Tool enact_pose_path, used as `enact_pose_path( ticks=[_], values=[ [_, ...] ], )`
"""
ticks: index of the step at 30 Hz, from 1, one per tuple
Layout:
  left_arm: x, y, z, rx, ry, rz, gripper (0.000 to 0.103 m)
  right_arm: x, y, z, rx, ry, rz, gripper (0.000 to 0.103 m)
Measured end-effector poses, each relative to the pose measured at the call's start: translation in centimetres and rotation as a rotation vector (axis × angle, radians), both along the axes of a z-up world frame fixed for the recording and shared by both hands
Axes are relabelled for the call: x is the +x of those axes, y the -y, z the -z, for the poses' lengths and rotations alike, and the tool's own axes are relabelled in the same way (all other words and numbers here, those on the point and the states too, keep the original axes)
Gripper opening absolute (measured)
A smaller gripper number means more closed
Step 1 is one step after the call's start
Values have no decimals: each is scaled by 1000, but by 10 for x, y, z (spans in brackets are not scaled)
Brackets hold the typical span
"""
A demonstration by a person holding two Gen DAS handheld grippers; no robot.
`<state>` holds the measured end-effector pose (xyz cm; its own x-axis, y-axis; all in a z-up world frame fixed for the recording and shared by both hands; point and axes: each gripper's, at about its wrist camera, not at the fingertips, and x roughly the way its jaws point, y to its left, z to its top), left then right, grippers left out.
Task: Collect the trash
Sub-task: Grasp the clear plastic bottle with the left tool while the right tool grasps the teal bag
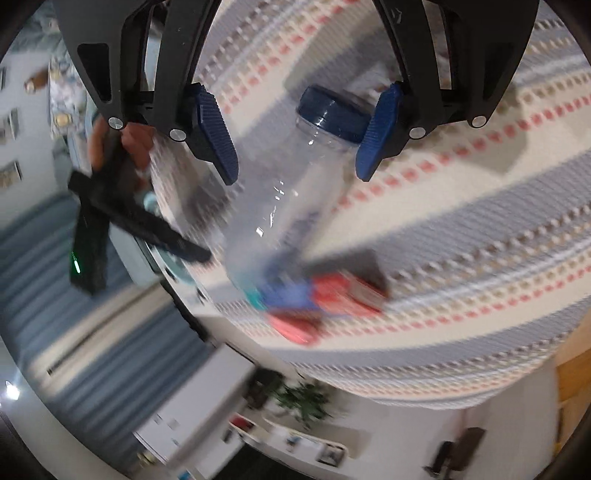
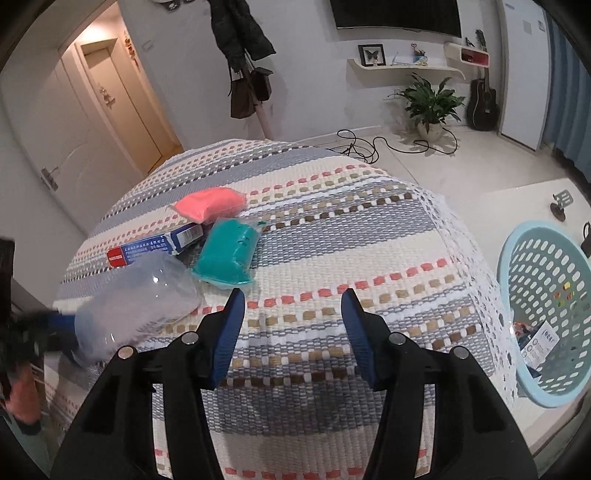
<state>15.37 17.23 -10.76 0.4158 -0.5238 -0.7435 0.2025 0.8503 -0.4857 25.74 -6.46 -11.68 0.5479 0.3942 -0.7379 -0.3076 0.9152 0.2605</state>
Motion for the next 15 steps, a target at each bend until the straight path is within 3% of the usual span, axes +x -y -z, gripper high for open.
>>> enact_pose_path(
  ticks=[3,6,15],
  values=[
    [-3,25,0,32,9,56,66,0,4,-3,12,-2,3,51],
    [8,48,2,106,36,47,66,-1,5,-10,19,6,5,51],
    [36,104,18,183,27,45,65,0,8,-22,21,16,4,51]
  ],
)
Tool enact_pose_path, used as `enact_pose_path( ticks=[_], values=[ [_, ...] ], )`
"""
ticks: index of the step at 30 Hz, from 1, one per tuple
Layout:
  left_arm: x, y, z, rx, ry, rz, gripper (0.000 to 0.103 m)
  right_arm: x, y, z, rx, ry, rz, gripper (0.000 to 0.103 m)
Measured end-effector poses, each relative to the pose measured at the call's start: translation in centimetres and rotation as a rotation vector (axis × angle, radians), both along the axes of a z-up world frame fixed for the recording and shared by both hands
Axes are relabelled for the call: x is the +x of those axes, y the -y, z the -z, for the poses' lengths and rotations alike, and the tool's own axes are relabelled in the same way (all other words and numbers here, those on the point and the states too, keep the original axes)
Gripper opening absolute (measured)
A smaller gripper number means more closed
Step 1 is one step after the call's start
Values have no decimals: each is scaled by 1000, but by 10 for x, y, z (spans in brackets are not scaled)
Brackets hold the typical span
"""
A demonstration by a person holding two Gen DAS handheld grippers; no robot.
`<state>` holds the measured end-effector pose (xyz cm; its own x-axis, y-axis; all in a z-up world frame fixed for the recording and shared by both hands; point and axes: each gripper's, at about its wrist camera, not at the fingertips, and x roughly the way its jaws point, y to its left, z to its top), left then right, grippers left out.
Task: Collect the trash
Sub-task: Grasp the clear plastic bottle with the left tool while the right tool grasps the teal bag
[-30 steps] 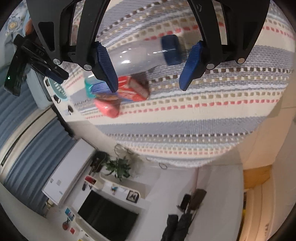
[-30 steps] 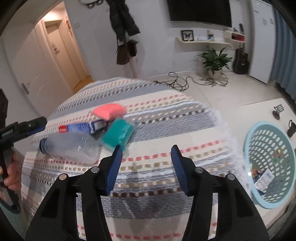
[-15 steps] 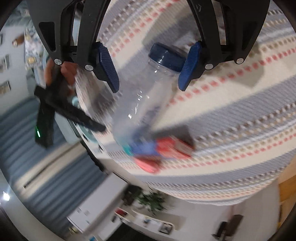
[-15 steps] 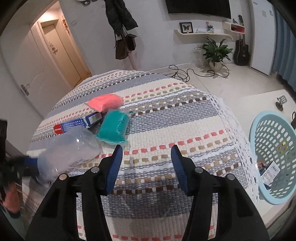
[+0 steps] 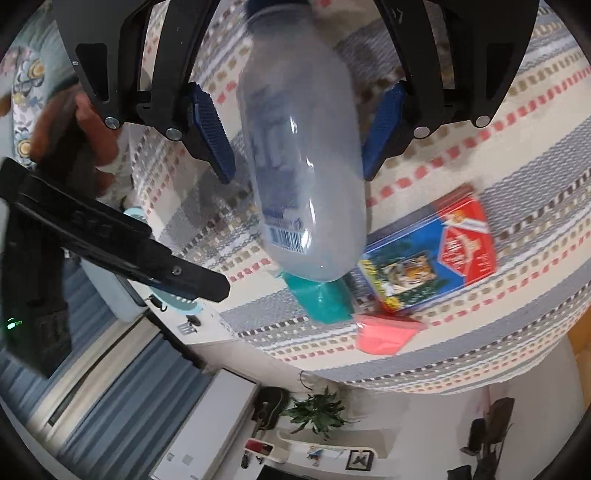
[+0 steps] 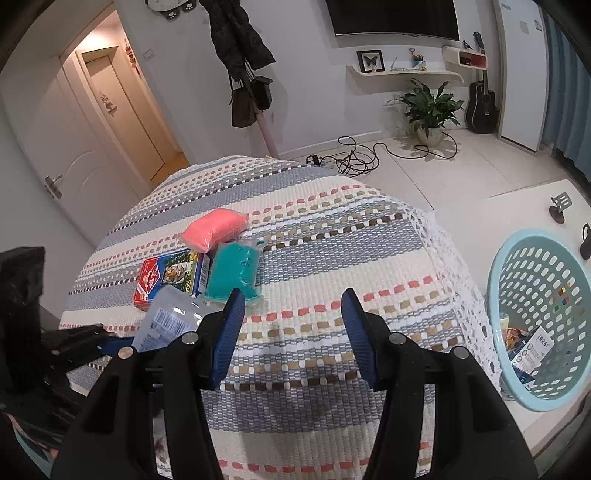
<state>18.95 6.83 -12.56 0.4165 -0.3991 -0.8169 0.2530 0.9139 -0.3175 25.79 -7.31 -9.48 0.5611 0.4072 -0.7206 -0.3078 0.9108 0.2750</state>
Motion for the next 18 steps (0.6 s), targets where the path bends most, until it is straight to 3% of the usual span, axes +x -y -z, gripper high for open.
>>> enact_pose_path(
  ticks=[2,6,14,18],
  values=[
    [2,3,2,18,-2,-13,59,2,2,0,7,-6,1,51],
    [-5,1,-1,18,48,-62,58,7,-6,0,-9,-10,-14,51],
    [-39,-68,-16,-95,95,-217,58,22,-51,12,-63,-25,-96,51],
    [-44,-92,-18,-120,92,-260,58,29,-72,20,-133,-20,-127,59]
  ],
)
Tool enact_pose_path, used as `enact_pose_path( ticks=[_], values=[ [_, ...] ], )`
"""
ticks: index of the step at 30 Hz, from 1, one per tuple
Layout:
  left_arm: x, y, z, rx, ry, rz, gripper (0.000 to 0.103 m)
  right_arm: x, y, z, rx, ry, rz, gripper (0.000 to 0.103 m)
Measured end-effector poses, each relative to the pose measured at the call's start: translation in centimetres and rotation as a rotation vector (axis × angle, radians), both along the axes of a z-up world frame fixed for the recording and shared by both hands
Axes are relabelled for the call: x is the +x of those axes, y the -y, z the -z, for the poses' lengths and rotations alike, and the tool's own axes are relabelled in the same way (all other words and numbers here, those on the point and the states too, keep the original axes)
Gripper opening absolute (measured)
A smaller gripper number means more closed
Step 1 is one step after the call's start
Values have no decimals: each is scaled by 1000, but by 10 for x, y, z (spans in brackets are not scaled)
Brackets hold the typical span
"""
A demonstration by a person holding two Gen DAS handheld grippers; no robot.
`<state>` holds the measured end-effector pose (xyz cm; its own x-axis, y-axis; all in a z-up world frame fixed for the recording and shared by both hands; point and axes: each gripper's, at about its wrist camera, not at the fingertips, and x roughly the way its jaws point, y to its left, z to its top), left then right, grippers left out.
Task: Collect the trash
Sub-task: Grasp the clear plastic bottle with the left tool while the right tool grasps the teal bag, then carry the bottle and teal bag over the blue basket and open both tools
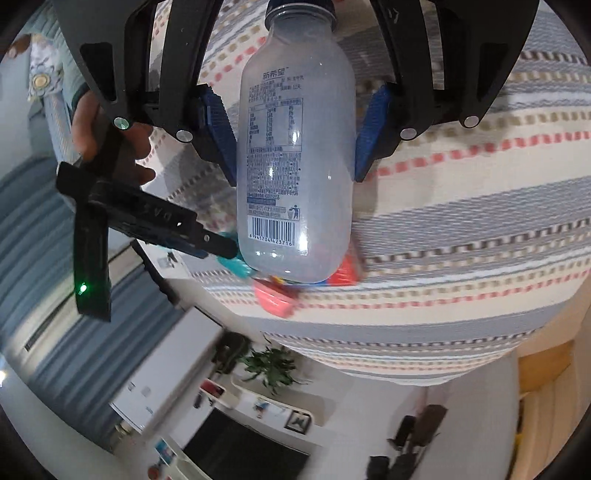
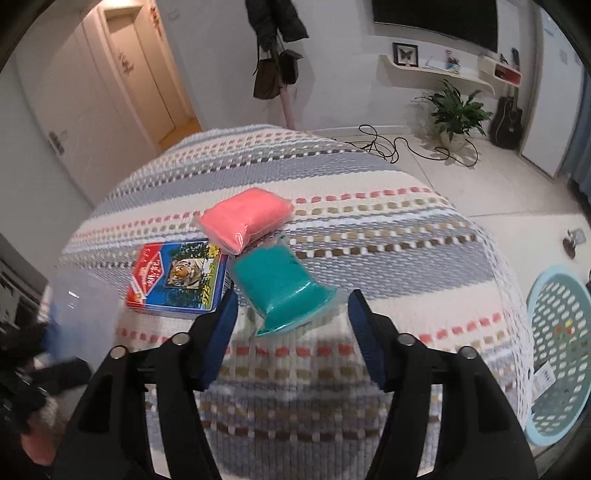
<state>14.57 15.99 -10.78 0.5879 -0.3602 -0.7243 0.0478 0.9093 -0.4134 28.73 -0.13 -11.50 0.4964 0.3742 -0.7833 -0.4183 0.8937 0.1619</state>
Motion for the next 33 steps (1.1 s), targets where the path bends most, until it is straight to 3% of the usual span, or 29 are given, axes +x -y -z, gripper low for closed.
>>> enact_pose_path(
  ticks=[8,10,11,21,24,25,33],
  values=[
    [-2,-13,-2,-3,-5,-13,58,14,-13,9,-26,-16,-21,60],
    [1,-10,-2,-2,-8,-13,58,14,-15,8,-57,4,-18,74],
    [1,-10,-2,-2,-10,-13,58,14,-15,7,-64,15,-15,76],
    [6,-3,3,1,-11,0,58,22,-24,8,-115,47,-60,76],
    [7,-4,5,2,-13,3,58,25,-26,13,-120,28,-67,55],
    [7,-3,5,3,-14,3,58,23,-25,13,-128,42,-67,38],
    [4,16,-20,-18,65,34,58,0,7,-15,-38,74,-31,36]
  ],
)
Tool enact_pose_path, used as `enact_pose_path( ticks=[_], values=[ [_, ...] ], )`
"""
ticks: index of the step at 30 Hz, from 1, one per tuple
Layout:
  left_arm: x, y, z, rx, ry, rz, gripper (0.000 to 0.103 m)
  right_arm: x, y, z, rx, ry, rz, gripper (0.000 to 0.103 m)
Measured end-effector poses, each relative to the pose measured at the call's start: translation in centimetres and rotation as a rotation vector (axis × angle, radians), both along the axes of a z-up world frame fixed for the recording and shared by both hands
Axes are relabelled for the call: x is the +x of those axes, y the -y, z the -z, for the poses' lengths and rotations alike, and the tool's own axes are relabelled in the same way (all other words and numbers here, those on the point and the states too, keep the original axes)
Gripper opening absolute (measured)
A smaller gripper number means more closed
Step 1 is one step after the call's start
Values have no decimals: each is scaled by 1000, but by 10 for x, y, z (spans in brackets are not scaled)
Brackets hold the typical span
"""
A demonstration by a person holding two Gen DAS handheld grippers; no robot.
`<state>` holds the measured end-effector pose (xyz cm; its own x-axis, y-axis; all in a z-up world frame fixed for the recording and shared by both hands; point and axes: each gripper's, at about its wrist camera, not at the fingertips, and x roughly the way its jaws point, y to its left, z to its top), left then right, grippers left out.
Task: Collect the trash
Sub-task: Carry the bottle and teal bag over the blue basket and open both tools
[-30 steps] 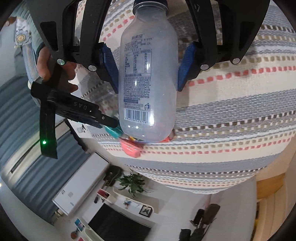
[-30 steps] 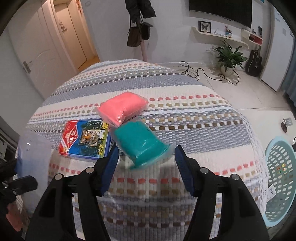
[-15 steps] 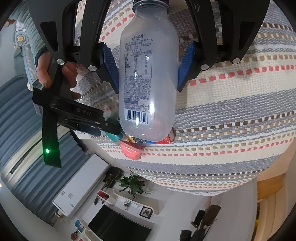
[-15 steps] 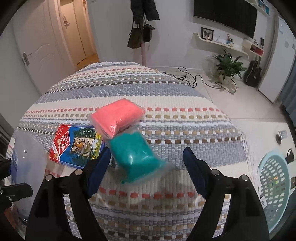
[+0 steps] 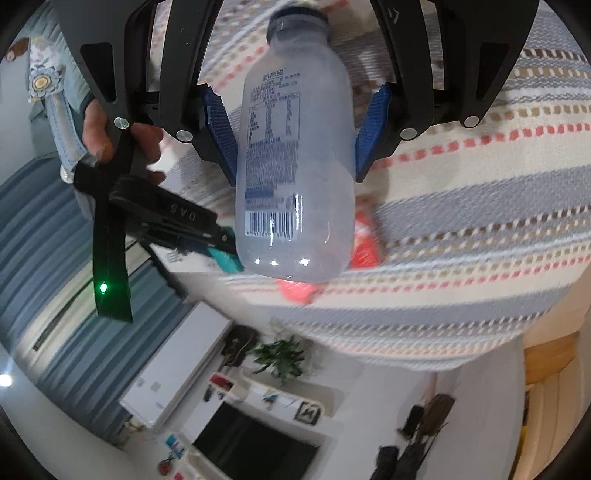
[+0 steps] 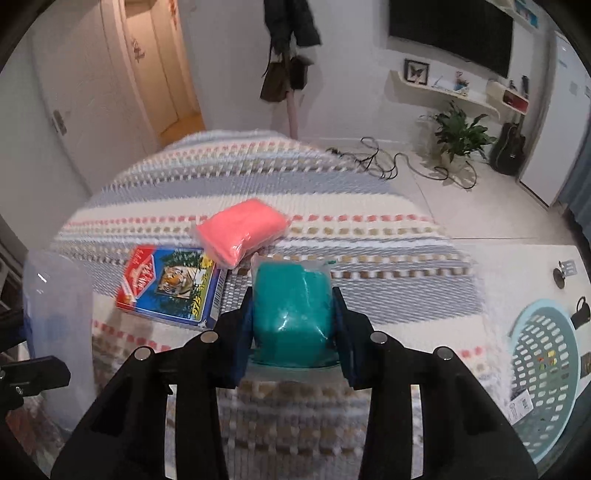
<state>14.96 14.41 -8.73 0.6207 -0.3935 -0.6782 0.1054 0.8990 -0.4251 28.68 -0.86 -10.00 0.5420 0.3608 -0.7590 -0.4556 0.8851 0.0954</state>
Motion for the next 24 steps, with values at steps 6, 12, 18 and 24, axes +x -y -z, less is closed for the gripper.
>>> enact_pose_path(
  ticks=[6,12,18,24],
  values=[
    [3,35,-47,-33,122,54,58,-21,51,-44,58,102,79,35],
    [26,91,-93,-20,206,119,58,-33,121,-81,94,201,202,35],
    [53,163,-112,1,242,211,58,-36,206,-91,133,236,349,35],
    [85,238,-93,49,225,310,58,-26,287,-59,160,162,515,35]
  ],
)
